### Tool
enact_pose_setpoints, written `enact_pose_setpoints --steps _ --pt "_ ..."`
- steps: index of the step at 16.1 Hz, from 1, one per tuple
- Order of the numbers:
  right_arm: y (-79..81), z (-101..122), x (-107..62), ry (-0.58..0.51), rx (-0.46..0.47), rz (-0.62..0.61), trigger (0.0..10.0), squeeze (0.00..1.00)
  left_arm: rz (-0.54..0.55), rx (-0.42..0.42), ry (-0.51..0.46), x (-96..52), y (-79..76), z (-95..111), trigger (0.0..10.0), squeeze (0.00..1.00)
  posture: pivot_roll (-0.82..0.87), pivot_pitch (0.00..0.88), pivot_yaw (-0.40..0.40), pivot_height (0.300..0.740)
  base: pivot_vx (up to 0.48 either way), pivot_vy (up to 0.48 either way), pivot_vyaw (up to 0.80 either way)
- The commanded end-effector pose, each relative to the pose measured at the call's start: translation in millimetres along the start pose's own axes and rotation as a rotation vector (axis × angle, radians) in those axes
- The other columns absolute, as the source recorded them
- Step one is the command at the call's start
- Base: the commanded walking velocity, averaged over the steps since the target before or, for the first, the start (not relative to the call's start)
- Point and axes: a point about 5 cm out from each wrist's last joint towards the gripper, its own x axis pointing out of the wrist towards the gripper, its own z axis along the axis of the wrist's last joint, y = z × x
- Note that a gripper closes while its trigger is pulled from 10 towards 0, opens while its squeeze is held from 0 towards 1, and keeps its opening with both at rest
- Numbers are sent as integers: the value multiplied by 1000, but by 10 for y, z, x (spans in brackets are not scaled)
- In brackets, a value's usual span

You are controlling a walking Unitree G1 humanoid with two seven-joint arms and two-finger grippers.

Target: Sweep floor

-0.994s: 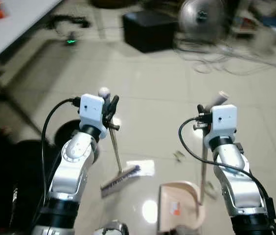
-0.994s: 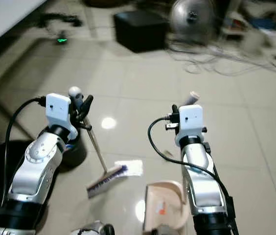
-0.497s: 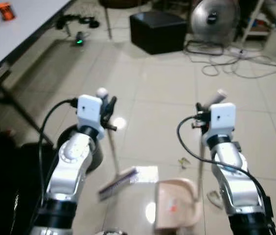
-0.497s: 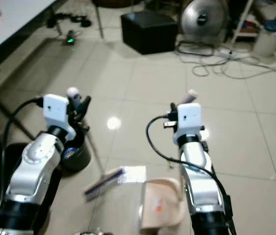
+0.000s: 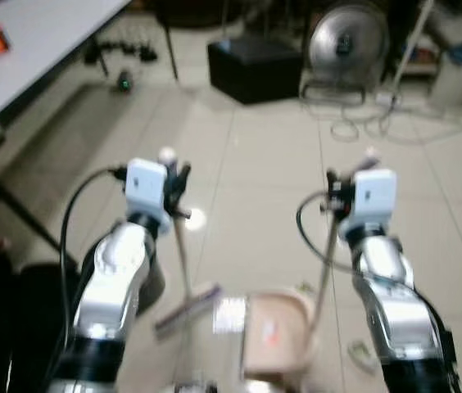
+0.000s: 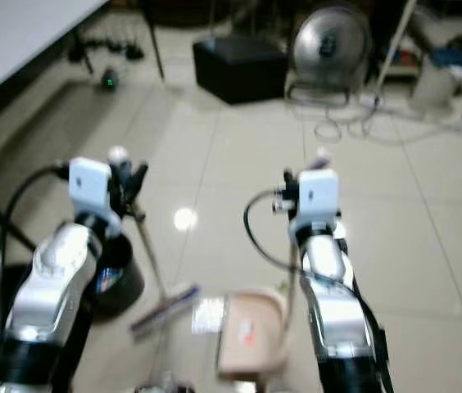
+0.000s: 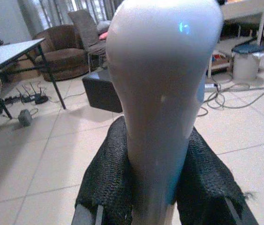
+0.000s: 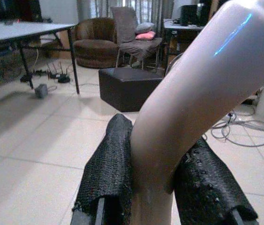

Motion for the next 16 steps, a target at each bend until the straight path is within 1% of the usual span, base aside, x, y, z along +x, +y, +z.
enact_pose_setpoints --steps 1,4,5,6,7,8,10,11,13,14,16 --pt "-72 36 -8 -16 -35 -21 10000 0 -22 0 -48 17 -54 91 10000 0 17 66 69 740 371 0 0" --pt "-47 38 -9 -19 -40 -11 10000 0 -22 -3 -46 14 -45 85 10000 0 18 62 68 740 376 0 0" --pt "-45 46 -2 -18 -8 -23 10000 0 -23 -5 -47 12 -42 84 10000 0 22 65 64 740 356 0 0" --pt "-51 45 6 -16 11 -33 10000 0 -14 -33 -46 9 -39 76 10000 0 26 68 62 740 0 0 0" --pt "-68 27 17 -14 -17 -34 10000 0 6 -62 -35 17 -34 61 10000 0 33 72 59 740 0 0 0" --pt "-95 20 52 -19 -58 -37 10000 0 21 -57 -29 42 -27 50 10000 0 36 77 58 740 0 0 0" --pt "-93 37 63 -31 -79 -34 10000 0 28 -43 -40 47 -14 54 10000 0 46 98 56 740 0 0 0" --pt "-107 65 151 -55 -116 -25 10000 0 78 1 -25 110 50 3 10000 0 59 126 66 740 0 0 0" --pt "-134 63 226 -68 -119 -27 10000 0 109 18 -7 149 83 -54 10000 0 60 142 74 740 0 0 0" --pt "-154 60 257 -80 -140 -24 10000 0 117 28 -14 158 82 -71 10000 0 66 160 80 740 0 0 0" --pt "-216 44 317 -93 -175 -27 10000 0 147 14 -40 182 91 -91 10000 0 73 196 93 740 0 0 0"
